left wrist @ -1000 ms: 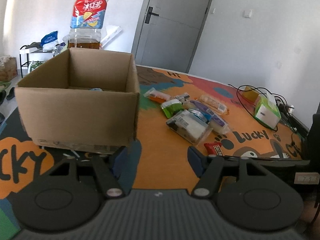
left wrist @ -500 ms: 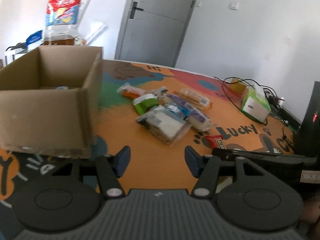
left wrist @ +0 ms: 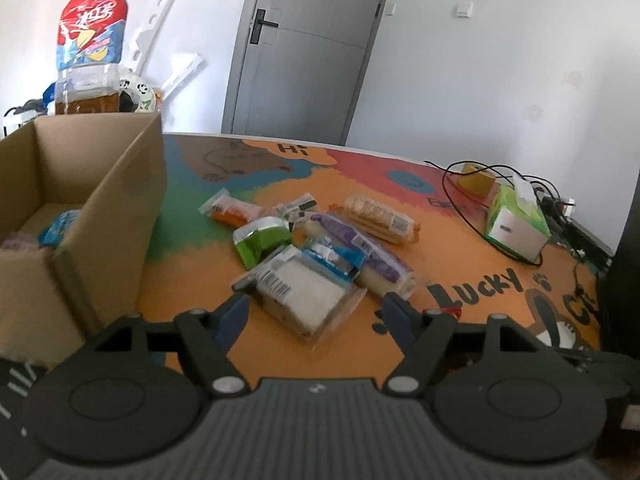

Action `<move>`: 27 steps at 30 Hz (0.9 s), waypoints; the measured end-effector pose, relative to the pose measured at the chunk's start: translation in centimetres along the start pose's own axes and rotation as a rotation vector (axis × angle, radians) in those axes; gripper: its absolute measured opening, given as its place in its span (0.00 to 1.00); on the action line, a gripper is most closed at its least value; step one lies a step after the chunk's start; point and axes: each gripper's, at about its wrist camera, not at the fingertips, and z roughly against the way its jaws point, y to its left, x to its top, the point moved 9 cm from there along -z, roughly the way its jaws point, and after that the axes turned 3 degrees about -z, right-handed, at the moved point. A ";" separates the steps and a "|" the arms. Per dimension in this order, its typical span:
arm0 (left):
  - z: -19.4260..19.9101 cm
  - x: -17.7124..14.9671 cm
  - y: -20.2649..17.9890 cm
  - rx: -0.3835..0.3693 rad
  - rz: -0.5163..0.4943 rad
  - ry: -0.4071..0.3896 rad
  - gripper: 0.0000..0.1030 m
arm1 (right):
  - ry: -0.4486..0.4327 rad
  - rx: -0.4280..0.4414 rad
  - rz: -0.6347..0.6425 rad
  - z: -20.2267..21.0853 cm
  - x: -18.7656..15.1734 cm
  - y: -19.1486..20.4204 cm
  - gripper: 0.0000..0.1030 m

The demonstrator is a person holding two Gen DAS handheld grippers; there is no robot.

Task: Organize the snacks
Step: 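Lower the left tool onto the white barcode packet while the right tool holds the red bar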

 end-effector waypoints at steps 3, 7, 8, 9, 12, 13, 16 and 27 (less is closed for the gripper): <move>-0.8 0.4 -0.4 0.009 -0.027 -0.007 0.81 | 0.002 0.004 -0.005 -0.1 0.0 -0.3 0.24; -2.1 0.6 -0.3 0.043 -0.052 0.013 0.87 | 0.004 0.006 -0.013 -0.2 0.1 -0.6 0.24; -2.4 0.7 -0.3 0.053 -0.057 0.017 0.87 | 0.005 0.007 -0.014 -0.2 0.2 -0.7 0.24; -2.7 0.7 -0.2 0.065 -0.064 0.020 0.87 | 0.005 0.007 -0.015 -0.2 0.2 -0.7 0.24; -3.3 0.7 -0.2 0.077 -0.094 0.028 0.87 | 0.005 0.010 -0.020 -0.4 0.3 -0.8 0.24; -3.6 0.7 -0.3 0.080 -0.106 0.033 0.87 | 0.005 0.011 -0.021 -0.4 0.3 -0.8 0.24; -4.3 0.7 -0.3 0.111 -0.132 0.048 0.87 | 0.005 0.016 -0.024 -0.5 0.4 -0.7 0.24; -6.4 0.5 -0.3 0.124 -0.167 0.058 0.87 | 0.002 -0.001 -0.007 -0.8 1.0 -1.0 0.25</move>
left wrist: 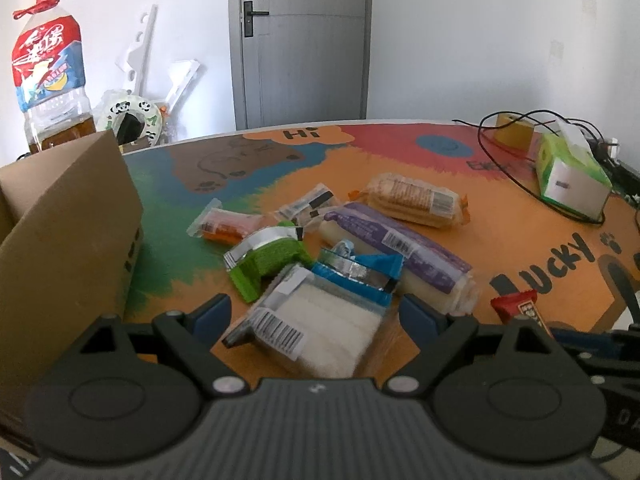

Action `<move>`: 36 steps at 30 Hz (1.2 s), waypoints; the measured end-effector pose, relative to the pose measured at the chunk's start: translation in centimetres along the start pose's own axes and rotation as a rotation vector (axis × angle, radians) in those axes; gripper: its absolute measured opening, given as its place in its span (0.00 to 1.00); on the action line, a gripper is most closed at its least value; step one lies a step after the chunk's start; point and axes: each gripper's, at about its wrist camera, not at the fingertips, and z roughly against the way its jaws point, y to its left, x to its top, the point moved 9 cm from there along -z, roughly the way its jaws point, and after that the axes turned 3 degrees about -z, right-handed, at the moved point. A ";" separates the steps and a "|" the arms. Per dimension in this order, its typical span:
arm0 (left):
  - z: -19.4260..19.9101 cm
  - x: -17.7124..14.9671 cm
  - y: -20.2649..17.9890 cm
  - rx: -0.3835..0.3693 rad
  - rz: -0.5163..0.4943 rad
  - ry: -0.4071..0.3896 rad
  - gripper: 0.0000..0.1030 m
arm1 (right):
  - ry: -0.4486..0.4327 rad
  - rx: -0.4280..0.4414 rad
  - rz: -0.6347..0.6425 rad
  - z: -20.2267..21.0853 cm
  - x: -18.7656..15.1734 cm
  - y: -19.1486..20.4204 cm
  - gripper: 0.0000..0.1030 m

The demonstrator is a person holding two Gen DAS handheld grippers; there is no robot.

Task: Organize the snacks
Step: 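Lower the left tool onto the white barcode packet while the right tool holds the red bar, then close the left tool on the white barcode packet and lift it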

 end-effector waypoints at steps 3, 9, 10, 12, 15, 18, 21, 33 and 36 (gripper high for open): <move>0.2 -0.2 -0.1 -0.011 -0.003 -0.007 0.85 | 0.005 -0.010 0.006 -0.2 -0.1 0.2 0.26; 0.2 -1.3 -0.1 -0.062 0.015 0.016 0.75 | 0.008 -0.025 0.030 -0.2 -0.5 0.8 0.27; 0.3 -1.4 -0.2 -0.055 -0.001 0.011 0.74 | 0.008 -0.026 0.035 -0.2 -0.5 0.8 0.27; 0.5 -1.6 -0.4 -0.042 -0.016 0.002 0.65 | 0.009 -0.028 0.047 -0.2 -0.5 0.9 0.27; 1.0 -1.7 -0.3 -0.050 -0.005 -0.003 0.59 | 0.009 -0.030 0.053 -0.2 -0.5 1.0 0.25; 1.6 -2.0 -0.3 -0.075 0.011 -0.003 0.58 | 0.012 -0.021 0.043 0.0 -0.5 1.1 0.25; 2.2 -2.2 -0.2 -0.086 0.032 0.000 0.57 | 0.006 -0.012 0.044 0.4 -0.5 1.4 0.25; 6.4 -0.5 1.6 -0.062 0.074 -0.032 0.56 | -0.047 0.015 0.076 2.1 1.1 3.9 0.25; 7.6 0.2 2.1 -0.056 0.076 -0.050 0.56 | -0.064 0.024 0.089 2.6 1.8 4.9 0.24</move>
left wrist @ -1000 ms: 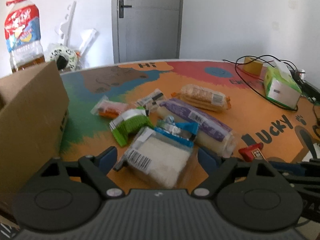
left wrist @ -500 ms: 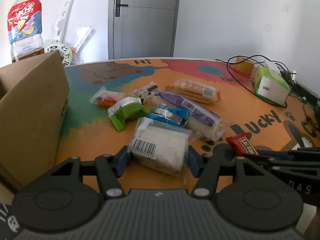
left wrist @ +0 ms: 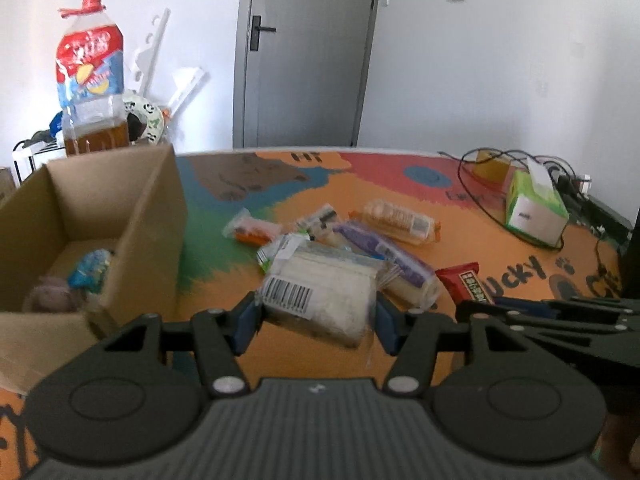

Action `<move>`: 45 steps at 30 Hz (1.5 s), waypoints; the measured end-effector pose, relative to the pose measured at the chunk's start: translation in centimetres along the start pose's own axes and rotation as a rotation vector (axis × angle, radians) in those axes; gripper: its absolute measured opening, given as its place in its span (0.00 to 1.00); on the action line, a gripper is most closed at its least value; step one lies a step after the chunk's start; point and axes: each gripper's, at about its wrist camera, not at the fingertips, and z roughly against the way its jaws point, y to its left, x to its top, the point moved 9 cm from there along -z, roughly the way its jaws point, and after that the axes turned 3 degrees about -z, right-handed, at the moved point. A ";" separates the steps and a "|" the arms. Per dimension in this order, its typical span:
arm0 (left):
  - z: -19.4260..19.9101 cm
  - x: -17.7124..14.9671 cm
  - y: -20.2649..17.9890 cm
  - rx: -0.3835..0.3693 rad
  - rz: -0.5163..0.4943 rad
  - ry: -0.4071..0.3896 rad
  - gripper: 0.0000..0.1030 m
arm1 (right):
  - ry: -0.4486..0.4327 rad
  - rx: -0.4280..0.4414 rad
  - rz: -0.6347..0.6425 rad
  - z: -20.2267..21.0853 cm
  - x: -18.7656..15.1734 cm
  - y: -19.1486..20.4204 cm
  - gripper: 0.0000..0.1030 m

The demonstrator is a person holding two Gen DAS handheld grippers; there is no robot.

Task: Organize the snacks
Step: 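Close the left tool on the white barcode packet and lift it, then carry both snacks over the box and open the left tool to drop the white packet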

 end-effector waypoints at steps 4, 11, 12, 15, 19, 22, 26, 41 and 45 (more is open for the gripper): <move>1.7 1.6 0.9 -0.010 0.022 -0.027 0.56 | -0.023 0.023 0.009 0.7 1.2 1.2 0.24; 5.3 4.2 2.6 -0.001 0.031 -0.085 0.56 | -0.055 0.044 0.044 2.3 3.3 3.6 0.24; 5.8 4.4 2.8 -0.004 0.029 -0.087 0.56 | -0.060 0.046 0.049 2.4 3.7 4.0 0.24; 6.9 5.1 3.4 -0.005 0.012 -0.097 0.56 | -0.069 0.054 0.061 2.6 4.2 4.9 0.24; 7.9 5.5 4.5 0.001 0.010 -0.098 0.56 | -0.080 0.071 0.081 3.0 5.1 6.4 0.24; 8.6 5.6 5.4 0.013 -0.003 -0.096 0.56 | -0.086 0.090 0.094 3.1 5.7 7.7 0.24; 9.3 5.8 7.1 0.037 0.003 -0.100 0.56 | -0.087 0.134 0.101 3.1 6.3 9.5 0.24; 9.7 5.3 14.5 0.121 0.047 -0.060 0.56 | -0.079 0.180 0.131 1.8 6.8 14.3 0.24; 8.8 4.7 15.6 0.125 0.042 -0.031 0.57 | -0.071 0.185 0.137 1.1 6.8 15.2 0.24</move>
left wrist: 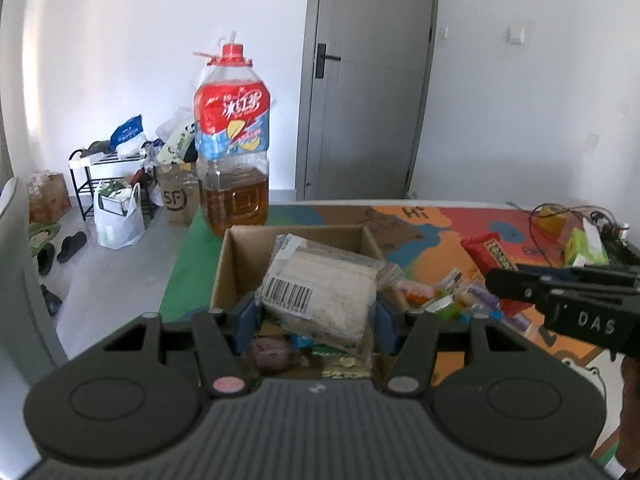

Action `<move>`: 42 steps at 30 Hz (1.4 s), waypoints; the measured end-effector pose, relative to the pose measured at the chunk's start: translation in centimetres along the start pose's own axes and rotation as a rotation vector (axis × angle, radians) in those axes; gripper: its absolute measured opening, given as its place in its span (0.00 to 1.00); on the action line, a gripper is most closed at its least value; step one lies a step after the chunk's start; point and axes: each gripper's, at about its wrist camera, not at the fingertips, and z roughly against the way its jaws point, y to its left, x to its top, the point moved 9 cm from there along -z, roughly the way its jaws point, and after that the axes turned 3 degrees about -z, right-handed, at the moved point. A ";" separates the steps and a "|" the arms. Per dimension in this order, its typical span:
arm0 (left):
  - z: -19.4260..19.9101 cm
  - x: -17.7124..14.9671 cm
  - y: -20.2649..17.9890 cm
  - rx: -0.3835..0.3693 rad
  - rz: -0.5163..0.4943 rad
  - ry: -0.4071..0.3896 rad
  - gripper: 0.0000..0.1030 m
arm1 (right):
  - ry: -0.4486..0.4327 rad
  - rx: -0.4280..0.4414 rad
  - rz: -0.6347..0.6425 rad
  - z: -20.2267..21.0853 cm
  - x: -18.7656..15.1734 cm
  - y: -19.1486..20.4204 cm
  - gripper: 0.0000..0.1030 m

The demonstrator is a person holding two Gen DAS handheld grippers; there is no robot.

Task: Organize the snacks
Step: 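Carry both snacks over the box and open the left tool to drop the white packet, then open the right tool to drop the red bar into the box, then move both tools from the box back over the snack pile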

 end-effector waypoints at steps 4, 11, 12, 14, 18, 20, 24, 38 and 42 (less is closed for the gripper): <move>-1.6 -0.5 1.0 0.006 0.022 0.025 0.57 | -0.005 0.011 -0.010 -0.7 0.4 0.5 0.24; -3.1 -1.1 1.8 0.014 0.047 0.044 0.68 | 0.001 0.031 0.011 -2.0 1.0 2.1 0.25; -3.1 -1.1 2.0 0.013 0.055 0.048 0.72 | 0.003 0.035 0.014 -2.2 1.0 2.3 0.24; -2.9 -1.4 2.5 0.023 0.057 0.056 0.74 | 0.011 0.044 0.020 -2.8 0.9 2.8 0.25; -2.1 -1.8 3.8 0.045 0.075 0.068 0.78 | 0.029 0.064 0.033 -3.9 0.8 3.9 0.25; -1.7 -2.0 4.2 0.042 0.082 0.072 0.81 | 0.039 0.070 0.037 -4.5 0.8 4.4 0.25; -1.1 -2.3 4.6 0.042 0.072 0.071 0.85 | 0.046 0.090 0.042 -5.3 0.9 5.5 0.25; -1.3 -4.3 5.6 0.046 0.125 0.089 0.87 | 0.049 0.074 0.007 -4.4 -0.3 4.8 0.64; -0.8 -4.3 5.6 0.065 0.131 0.081 0.88 | 0.054 0.067 -0.010 -3.8 -0.9 3.8 0.68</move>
